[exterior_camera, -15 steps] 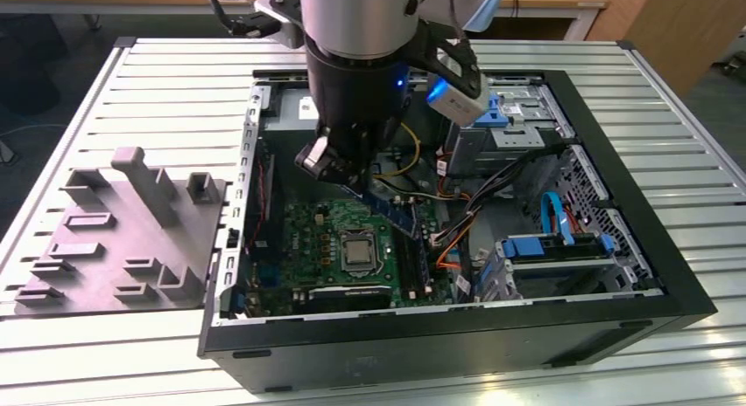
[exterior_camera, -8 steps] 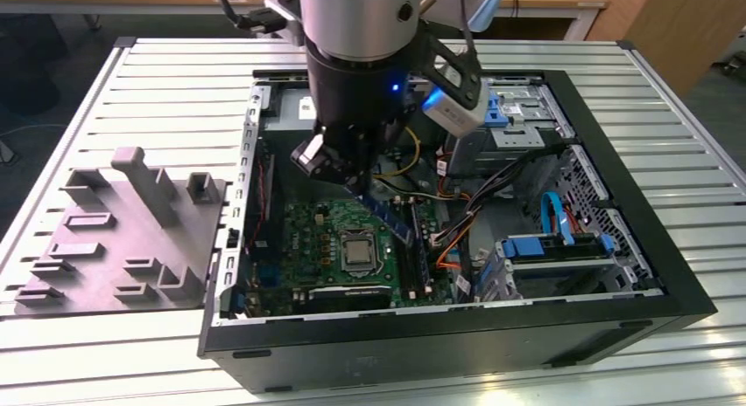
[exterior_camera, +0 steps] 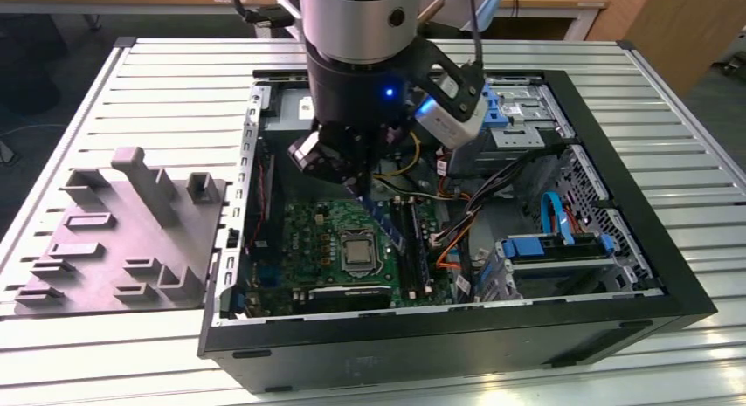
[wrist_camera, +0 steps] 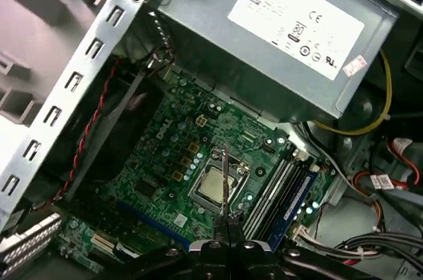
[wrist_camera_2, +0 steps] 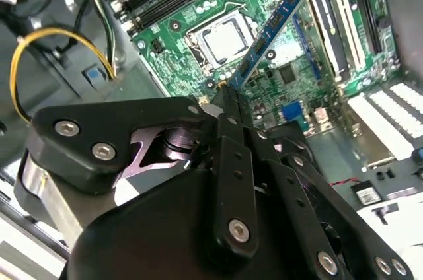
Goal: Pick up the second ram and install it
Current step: 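Insert the second ram into the second slot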
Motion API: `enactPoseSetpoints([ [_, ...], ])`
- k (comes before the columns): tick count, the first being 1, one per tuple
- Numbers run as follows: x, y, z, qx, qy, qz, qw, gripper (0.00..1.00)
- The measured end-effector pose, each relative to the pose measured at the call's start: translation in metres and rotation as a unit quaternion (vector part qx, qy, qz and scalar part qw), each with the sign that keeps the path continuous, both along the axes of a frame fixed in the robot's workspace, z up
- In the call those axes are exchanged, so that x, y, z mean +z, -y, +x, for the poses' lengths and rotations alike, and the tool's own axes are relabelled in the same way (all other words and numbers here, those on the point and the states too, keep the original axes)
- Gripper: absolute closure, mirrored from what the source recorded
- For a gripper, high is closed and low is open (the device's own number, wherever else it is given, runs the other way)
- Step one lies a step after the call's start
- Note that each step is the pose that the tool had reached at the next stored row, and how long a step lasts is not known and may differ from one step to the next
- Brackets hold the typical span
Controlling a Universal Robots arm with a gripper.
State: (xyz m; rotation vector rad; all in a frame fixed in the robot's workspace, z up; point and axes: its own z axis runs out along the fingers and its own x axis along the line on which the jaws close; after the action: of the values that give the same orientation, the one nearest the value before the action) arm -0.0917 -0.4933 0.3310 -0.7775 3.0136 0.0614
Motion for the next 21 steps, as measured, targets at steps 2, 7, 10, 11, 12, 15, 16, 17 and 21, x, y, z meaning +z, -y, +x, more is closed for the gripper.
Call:
enactPoseSetpoints([
  [2,-0.0005,0.0000,0.0000,-0.018,0.0000,0.0000,0.9998,0.89],
  [7,-0.0016,0.0000,0.0000,-0.063,0.0000,0.0000,0.9980,0.89],
  [10,-0.0023,0.0000,0.0000,-0.090,0.0000,0.0000,0.9959,0.89],
  [11,-0.0026,0.0000,0.0000,-0.100,0.0000,0.0000,0.9950,0.89],
  [12,-0.0028,0.0000,0.0000,-0.109,0.0000,0.0000,0.9940,0.89],
  [15,-0.0036,0.0000,0.0000,-0.136,0.0000,0.0000,0.9907,0.89],
  [16,-0.0038,0.0000,0.0000,-0.145,0.0000,0.0000,0.9895,0.89],
  [17,-0.0041,0.0000,0.0000,-0.154,0.0000,0.0000,0.9881,0.89],
  [21,-0.0050,0.0000,0.0000,-0.190,0.0000,0.0000,0.9818,0.89],
])
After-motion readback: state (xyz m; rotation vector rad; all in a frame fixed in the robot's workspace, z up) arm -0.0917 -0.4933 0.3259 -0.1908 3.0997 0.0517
